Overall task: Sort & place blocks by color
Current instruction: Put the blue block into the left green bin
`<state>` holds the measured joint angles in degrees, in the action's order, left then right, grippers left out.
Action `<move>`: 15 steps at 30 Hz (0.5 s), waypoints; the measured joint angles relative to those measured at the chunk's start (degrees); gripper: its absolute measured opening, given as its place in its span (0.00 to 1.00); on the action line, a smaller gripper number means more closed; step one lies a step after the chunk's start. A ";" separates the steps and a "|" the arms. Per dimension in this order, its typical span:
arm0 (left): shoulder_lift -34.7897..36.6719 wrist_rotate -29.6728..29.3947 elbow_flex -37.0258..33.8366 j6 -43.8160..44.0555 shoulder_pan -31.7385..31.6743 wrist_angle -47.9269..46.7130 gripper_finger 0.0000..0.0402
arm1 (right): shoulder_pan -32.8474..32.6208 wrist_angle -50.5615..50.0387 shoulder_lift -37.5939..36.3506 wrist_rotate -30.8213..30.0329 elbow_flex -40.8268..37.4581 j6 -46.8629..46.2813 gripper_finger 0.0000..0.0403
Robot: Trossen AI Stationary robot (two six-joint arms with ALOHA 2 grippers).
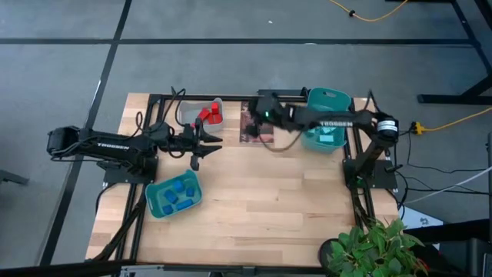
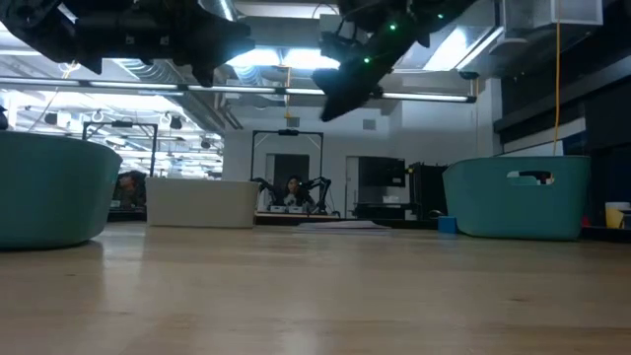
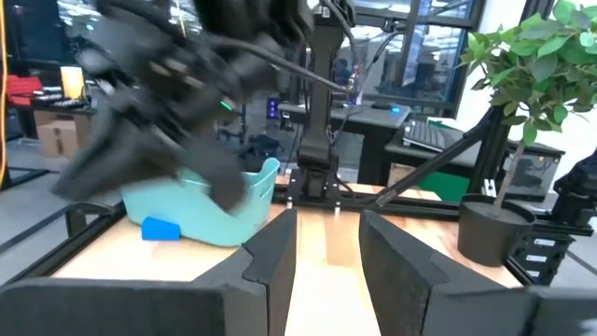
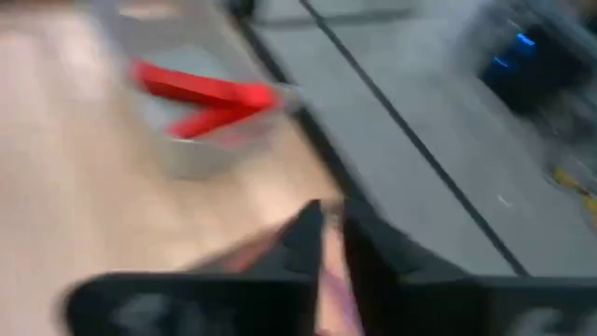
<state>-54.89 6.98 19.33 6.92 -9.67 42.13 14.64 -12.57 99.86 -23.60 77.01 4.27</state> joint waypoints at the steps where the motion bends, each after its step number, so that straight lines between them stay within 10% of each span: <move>1: 0.00 -0.01 0.00 0.00 0.00 -0.04 0.28 | 1.37 -3.09 0.15 -1.08 1.85 0.07 0.08; 15: 0.00 -0.32 0.00 0.07 0.00 0.07 0.28 | 14.88 -37.05 11.29 -2.10 15.83 -12.77 0.00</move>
<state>-54.90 6.66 19.33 6.98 -9.67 42.19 29.52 -49.63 111.15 -25.70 92.84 -8.50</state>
